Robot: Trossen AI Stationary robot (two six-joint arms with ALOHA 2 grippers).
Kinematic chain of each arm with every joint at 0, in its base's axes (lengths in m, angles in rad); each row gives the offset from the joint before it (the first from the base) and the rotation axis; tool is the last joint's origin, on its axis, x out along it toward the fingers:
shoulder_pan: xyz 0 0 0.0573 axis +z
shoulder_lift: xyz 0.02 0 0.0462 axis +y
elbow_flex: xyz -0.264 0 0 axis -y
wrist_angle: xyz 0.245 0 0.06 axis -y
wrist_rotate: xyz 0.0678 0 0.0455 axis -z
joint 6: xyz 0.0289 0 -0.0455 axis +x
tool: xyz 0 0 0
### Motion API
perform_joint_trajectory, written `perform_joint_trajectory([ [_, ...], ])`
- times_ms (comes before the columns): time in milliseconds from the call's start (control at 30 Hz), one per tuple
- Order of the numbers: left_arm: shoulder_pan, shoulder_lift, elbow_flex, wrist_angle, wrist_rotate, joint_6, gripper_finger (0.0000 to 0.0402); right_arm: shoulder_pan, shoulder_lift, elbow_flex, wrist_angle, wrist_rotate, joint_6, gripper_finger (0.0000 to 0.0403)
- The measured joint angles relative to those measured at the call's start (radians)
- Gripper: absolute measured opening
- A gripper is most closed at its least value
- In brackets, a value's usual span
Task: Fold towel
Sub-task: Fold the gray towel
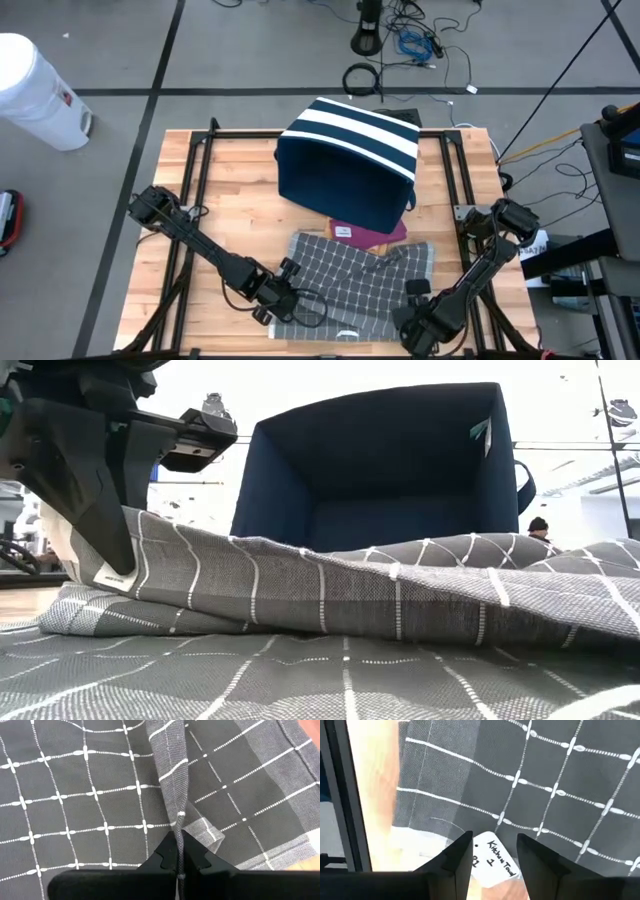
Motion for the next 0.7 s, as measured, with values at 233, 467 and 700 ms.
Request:
perform_joint_trajectory([
  [233,0.000,0.000,0.000,0.001,0.006,-0.002,0.0001,0.034,-0.001,0.001,0.142,0.023,0.017,0.0141],
  [467,0.004,0.000,0.000,0.001,0.007,-0.002,0.0001,0.031,0.010,0.003,0.282,0.089,-0.027,0.0141],
  [700,-0.005,0.000,0.000,0.002,0.003,-0.002,0.0001,0.022,0.064,0.003,0.257,0.084,-0.016,0.0141],
])
